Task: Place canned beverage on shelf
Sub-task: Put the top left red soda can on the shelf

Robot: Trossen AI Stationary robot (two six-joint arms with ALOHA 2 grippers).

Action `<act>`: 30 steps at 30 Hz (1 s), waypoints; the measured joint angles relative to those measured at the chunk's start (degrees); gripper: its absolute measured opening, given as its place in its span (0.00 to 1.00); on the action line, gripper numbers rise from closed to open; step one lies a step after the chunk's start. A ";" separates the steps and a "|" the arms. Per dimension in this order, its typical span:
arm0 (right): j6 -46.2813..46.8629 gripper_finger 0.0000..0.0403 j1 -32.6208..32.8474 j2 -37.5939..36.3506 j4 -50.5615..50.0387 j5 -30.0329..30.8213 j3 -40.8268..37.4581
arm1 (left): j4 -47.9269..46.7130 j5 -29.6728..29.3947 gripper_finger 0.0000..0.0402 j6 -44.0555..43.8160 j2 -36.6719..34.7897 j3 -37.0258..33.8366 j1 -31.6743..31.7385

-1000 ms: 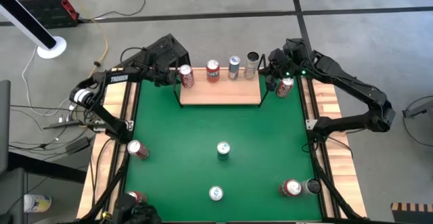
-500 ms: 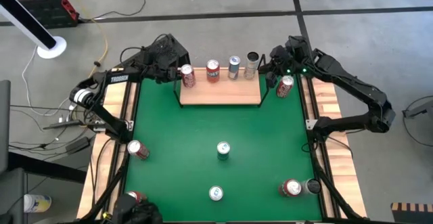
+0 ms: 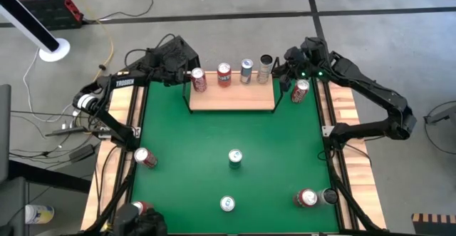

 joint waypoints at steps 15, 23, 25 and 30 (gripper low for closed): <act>0.02 0.06 11.31 21.89 11.38 -4.40 13.46 | -0.23 -6.14 0.00 -0.13 -9.11 0.07 2.03; -0.21 0.06 14.06 41.02 7.78 -5.77 32.69 | -0.21 -6.30 0.00 0.24 -10.10 0.07 1.88; -1.22 0.06 14.80 45.21 7.41 -5.78 37.03 | -0.28 -6.36 0.00 0.69 -10.10 0.07 1.86; -1.51 0.06 16.76 54.38 5.14 -5.90 47.14 | -0.23 -6.20 0.00 2.05 -10.10 0.07 1.86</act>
